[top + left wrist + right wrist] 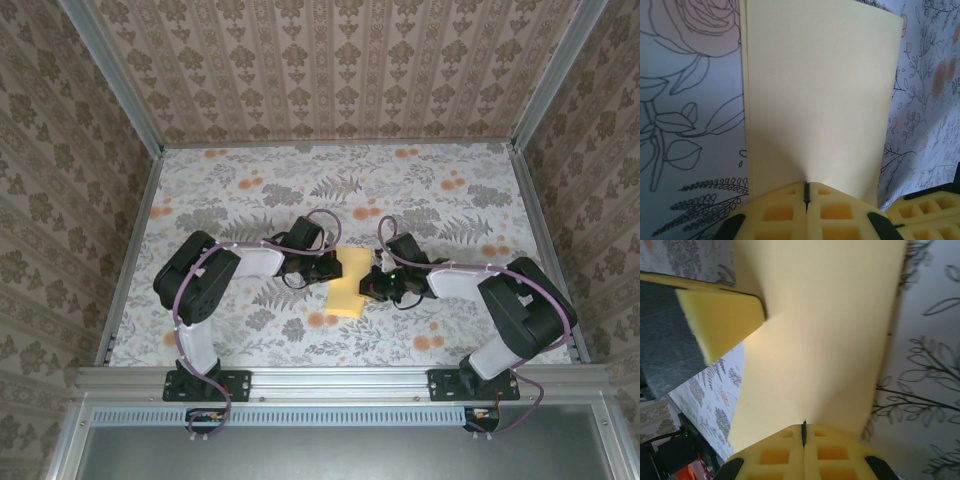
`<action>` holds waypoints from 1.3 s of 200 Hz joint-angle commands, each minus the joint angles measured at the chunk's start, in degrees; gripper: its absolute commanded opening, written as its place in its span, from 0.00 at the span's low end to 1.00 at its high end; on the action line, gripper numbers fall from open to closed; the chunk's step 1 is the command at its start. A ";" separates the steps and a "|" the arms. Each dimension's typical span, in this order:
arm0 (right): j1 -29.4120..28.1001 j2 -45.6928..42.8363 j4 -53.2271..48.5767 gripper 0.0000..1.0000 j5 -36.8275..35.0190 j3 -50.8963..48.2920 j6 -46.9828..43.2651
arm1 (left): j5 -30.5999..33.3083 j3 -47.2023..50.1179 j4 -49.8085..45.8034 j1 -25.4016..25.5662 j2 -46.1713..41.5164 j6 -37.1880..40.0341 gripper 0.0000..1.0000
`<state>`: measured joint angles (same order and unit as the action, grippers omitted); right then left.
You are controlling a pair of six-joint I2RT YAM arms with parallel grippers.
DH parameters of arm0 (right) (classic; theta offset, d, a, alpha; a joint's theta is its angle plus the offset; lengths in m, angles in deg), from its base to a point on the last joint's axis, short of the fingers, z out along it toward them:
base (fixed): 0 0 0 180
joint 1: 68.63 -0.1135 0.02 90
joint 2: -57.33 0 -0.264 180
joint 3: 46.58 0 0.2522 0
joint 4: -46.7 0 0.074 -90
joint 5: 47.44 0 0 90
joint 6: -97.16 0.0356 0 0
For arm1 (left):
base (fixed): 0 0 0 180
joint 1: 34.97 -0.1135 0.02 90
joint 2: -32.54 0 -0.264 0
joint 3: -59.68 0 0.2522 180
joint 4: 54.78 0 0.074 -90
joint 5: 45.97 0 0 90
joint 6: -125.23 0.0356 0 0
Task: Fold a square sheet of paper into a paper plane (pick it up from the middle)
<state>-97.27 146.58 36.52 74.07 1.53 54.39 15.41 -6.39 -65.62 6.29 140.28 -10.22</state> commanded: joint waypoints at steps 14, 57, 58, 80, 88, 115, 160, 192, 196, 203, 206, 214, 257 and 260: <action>-1.10 2.43 1.78 0.00 1.18 1.92 0.94 | 10.42 7.11 -15.15 1.72 8.27 -1.28 0.00; -2.03 5.42 1.55 0.00 1.96 1.65 0.61 | 10.77 7.05 -15.68 1.81 8.25 -1.65 0.00; -2.03 5.41 1.40 0.00 1.92 1.62 0.56 | 10.77 7.09 -15.72 1.77 8.26 -1.61 0.00; -1.99 4.45 -3.03 0.00 1.24 0.71 -2.16 | 11.08 7.26 -16.01 1.76 8.18 -1.82 0.00; -2.05 3.97 -4.42 0.00 1.19 0.24 -3.24 | 11.28 7.23 -16.09 1.74 8.27 -1.88 0.00; -1.65 1.85 -8.45 0.00 1.84 -2.23 -6.82 | 11.83 7.58 -16.23 1.72 8.56 -2.32 0.00; 0.64 -3.38 -10.78 0.00 3.40 -4.99 -10.78 | 11.74 7.75 -16.31 1.60 8.80 -2.28 0.00; -0.72 -5.48 -9.98 0.00 4.22 -0.16 -10.06 | 11.75 7.32 -16.41 1.72 8.79 -1.98 0.00; -0.99 -5.18 -9.90 0.00 4.12 0.47 -9.90 | 11.75 7.23 -16.49 1.72 8.72 -2.06 0.00; -1.52 -4.41 -9.42 0.00 4.05 1.53 -9.44 | 11.75 7.15 -16.33 1.72 8.71 -1.97 0.00; -1.75 -3.91 -9.08 0.00 4.01 1.92 -9.33 | 11.75 7.16 -16.37 1.72 8.71 -2.00 0.00; -2.38 -2.67 -8.40 0.00 3.89 2.88 -8.79 | 11.75 7.14 -16.33 1.70 8.65 -2.01 0.00; -5.01 4.72 -3.43 0.00 3.02 3.75 -6.46 | 12.09 7.32 -16.54 1.72 8.27 -2.21 0.00; -5.09 4.96 -3.07 0.00 2.96 3.53 -6.38 | 12.10 7.35 -16.54 1.66 8.28 -2.19 0.00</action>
<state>-101.31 148.46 31.75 77.02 5.36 46.54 15.54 -5.43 -63.99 6.31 140.08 -11.75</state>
